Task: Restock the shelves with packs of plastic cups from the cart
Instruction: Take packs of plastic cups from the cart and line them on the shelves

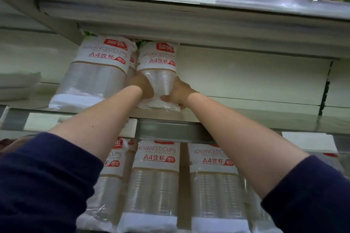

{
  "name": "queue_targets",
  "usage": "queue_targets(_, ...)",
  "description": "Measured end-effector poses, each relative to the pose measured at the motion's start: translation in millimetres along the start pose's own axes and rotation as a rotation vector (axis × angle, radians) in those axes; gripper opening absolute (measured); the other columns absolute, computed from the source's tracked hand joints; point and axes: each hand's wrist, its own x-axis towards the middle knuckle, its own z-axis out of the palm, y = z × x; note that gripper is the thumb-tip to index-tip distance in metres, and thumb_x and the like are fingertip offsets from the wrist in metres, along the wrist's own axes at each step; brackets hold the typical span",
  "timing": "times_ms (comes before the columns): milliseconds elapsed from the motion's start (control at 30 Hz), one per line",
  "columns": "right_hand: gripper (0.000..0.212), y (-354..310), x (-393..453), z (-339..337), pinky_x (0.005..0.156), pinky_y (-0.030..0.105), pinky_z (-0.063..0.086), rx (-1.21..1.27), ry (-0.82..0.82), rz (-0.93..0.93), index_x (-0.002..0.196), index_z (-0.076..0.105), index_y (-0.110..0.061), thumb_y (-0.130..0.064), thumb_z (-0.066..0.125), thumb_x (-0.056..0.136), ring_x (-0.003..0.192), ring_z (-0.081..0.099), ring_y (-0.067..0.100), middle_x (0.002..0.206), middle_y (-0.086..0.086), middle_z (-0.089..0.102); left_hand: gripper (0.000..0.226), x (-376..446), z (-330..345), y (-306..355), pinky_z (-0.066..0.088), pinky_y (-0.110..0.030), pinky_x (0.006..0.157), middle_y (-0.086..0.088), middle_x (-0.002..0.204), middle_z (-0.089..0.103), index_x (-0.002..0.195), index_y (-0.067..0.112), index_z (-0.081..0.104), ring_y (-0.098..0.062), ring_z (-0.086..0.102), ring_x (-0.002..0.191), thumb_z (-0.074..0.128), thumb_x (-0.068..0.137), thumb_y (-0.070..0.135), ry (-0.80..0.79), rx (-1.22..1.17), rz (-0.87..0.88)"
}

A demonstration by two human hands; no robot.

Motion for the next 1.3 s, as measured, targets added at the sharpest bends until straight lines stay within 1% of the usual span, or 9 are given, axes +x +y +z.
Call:
queue_targets(100, 0.088, -10.7, -10.3, -3.5, 0.090, 0.035, 0.047, -0.133, -0.001, -0.030, 0.149, 0.015, -0.012, -0.036, 0.065, 0.082, 0.120, 0.052, 0.033, 0.140, 0.014, 0.047, 0.050, -22.2, -11.1, 16.6, 0.041, -0.040, 0.100, -0.025, 0.135, 0.050, 0.133, -0.010, 0.040, -0.038, 0.050, 0.124, 0.052, 0.094, 0.018, -0.111, 0.031, 0.044)
queue_targets(167, 0.082, -17.6, -25.6, -13.2, 0.079, 0.031, 0.049, -0.145, 0.001, -0.047, 0.148, 0.020, -0.012, -0.033, 0.065, 0.083, 0.114, 0.056, 0.030, 0.136, 0.013, 0.051, 0.059, -43.4, -23.3, 29.9, 0.039, -0.040, 0.103, -0.027, 0.138, 0.047, 0.142, -0.004, 0.026, -0.039, 0.048, 0.125, 0.048, 0.097, 0.027, -0.196, -0.045, 0.020)
queue_targets(267, 0.060, -18.0, -67.1, -39.6, 0.065, 0.027, 0.046, -0.075, 0.033, -0.096, 0.138, 0.037, -0.012, -0.029, 0.062, 0.086, 0.097, 0.055, 0.025, 0.122, 0.008, 0.057, 0.060, -72.7, -37.0, 35.4, 0.044, -0.042, 0.101, -0.021, 0.142, 0.041, 0.142, 0.002, 0.028, -0.038, 0.049, 0.122, 0.055, 0.093, 0.025, -0.144, -0.223, 0.030)
queue_targets(433, 0.076, 13.0, -146.7, -71.3, 0.102, 0.040, 0.046, 0.173, 0.125, -0.129, 0.147, 0.025, -0.016, -0.028, 0.067, 0.084, 0.120, 0.053, 0.025, 0.137, 0.012, 0.051, 0.072, -134.4, -32.6, 30.2, 0.047, -0.045, 0.099, -0.010, 0.150, 0.035, 0.148, 0.016, 0.022, -0.028, 0.049, 0.125, 0.060, 0.089, 0.030, -0.061, -0.596, 0.128)
queue_targets(600, 0.057, 62.3, -244.1, -95.9, 0.089, 0.037, 0.056, 0.471, 0.183, -0.135, 0.135, 0.043, -0.023, -0.020, 0.068, 0.084, 0.103, 0.064, 0.017, 0.121, 0.004, 0.062, 0.056, -216.6, -2.1, 39.2, 0.052, -0.042, 0.094, -0.003, 0.122, 0.060, 0.138, 0.021, 0.043, -0.018, 0.061, 0.106, 0.065, 0.086, 0.026, -0.018, -0.765, 0.307)
queue_targets(767, 0.023, 143.9, -323.2, -86.6, 0.066, 0.027, 0.057, 0.668, 0.196, -0.088, 0.088, 0.061, -0.023, -0.001, 0.068, 0.081, 0.074, 0.066, 0.011, 0.082, 0.002, 0.067, 0.026, -290.1, 71.4, 60.6, 0.053, -0.027, 0.071, 0.003, 0.089, 0.068, 0.096, 0.028, 0.064, -0.006, 0.063, 0.075, 0.075, 0.076, 0.016, -0.156, -0.923, 0.395)
queue_targets(967, 0.029, 316.4, -422.8, -44.6, 0.054, 0.018, 0.051, 0.762, 0.220, 0.333, 0.068, 0.064, -0.017, 0.010, 0.064, 0.080, 0.046, 0.059, 0.001, 0.053, -0.005, 0.064, 0.027, -380.9, 216.4, 105.6, 0.051, -0.027, 0.065, 0.001, 0.068, 0.067, 0.075, 0.026, 0.065, -0.009, 0.060, 0.060, 0.070, 0.078, 0.000, -0.481, -0.848, 0.204)
queue_targets(1233, 0.026, 538.9, -587.6, -64.8, 0.048, 0.021, 0.050, 0.884, 0.199, 0.943, 0.065, 0.056, -0.005, 0.011, 0.057, 0.085, 0.043, 0.058, 0.009, 0.056, 0.009, 0.058, 0.027, -519.2, 404.1, 211.7, 0.050, -0.035, 0.064, -0.007, 0.065, 0.062, 0.072, 0.016, 0.064, -0.020, 0.058, 0.060, 0.058, 0.082, -0.008, -0.854, -0.694, -0.079)
queue_targets(1300, 0.024, 582.3, -619.3, -79.7, 0.052, 0.021, 0.051, 0.877, 0.205, 1.031, 0.066, 0.060, -0.005, 0.009, 0.058, 0.085, 0.050, 0.058, 0.012, 0.061, 0.012, 0.058, 0.025, -554.0, 440.0, 237.5, 0.049, -0.029, 0.058, -0.008, 0.069, 0.063, 0.073, 0.013, 0.066, -0.017, 0.058, 0.059, 0.055, 0.083, -0.008, -0.898, -0.656, -0.124)
